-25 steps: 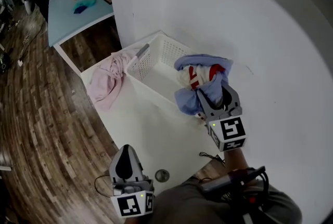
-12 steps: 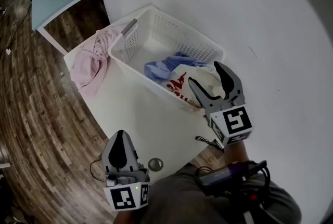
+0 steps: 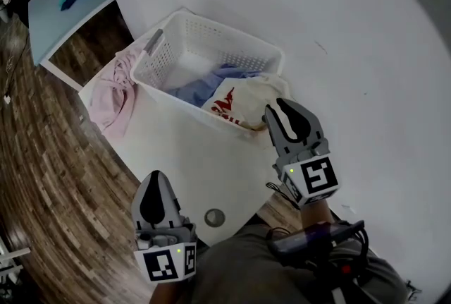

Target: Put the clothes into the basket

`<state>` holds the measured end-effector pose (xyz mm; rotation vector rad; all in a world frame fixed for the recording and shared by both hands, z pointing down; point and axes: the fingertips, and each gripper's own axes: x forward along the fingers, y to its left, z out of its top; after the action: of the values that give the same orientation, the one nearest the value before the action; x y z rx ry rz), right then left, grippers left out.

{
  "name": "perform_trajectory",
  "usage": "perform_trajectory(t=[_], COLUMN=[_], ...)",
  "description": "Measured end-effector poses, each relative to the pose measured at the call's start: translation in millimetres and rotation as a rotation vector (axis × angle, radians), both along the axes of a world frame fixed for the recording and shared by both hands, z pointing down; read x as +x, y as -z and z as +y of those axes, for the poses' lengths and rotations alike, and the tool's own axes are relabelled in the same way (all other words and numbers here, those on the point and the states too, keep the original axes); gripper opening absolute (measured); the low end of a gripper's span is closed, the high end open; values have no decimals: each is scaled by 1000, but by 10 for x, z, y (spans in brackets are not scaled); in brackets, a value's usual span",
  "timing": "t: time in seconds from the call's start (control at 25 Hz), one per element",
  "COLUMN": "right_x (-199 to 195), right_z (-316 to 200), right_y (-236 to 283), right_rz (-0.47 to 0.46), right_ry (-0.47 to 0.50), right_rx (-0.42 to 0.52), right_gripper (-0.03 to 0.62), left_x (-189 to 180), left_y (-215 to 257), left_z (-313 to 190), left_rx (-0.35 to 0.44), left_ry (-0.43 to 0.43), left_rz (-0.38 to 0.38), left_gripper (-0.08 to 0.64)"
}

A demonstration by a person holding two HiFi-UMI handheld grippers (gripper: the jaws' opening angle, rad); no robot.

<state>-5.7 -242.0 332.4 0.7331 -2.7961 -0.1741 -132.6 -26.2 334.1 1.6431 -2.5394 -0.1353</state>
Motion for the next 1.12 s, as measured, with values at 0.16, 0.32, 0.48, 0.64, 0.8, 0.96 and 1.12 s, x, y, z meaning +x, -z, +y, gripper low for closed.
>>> perform_trajectory(t=[0.16, 0.32, 0.48, 0.64, 0.8, 0.96, 1.12], right_x=[196, 387, 626, 872, 1016, 992, 768], right_z=[210, 394, 484, 444, 360, 268, 214], right_y=[-154, -346, -467, -614, -775, -1024, -1302], right_rz=[-1, 5, 6, -1, -23, 9, 117], right_ry=[-22, -38, -88, -151, -184, -167, -66], right_rx=[-36, -70, -103, -143, -190, -227, -187], right_gripper=[49, 44, 44, 44, 46, 196, 407], left_x=[63, 204, 373, 528, 621, 635, 600], left_y=[58, 96, 154, 143, 68, -14, -152], left_z=[-23, -99, -199, -342, -498, -638, -749], left_rx=[8, 14, 18, 8, -18, -47, -90], left_ry=[-50, -105, -171, -232, -268, -276, -254], left_rz=[-24, -41, -57, -67, -69, -70, -58], left_gripper=[8, 8, 8, 8, 8, 8, 8])
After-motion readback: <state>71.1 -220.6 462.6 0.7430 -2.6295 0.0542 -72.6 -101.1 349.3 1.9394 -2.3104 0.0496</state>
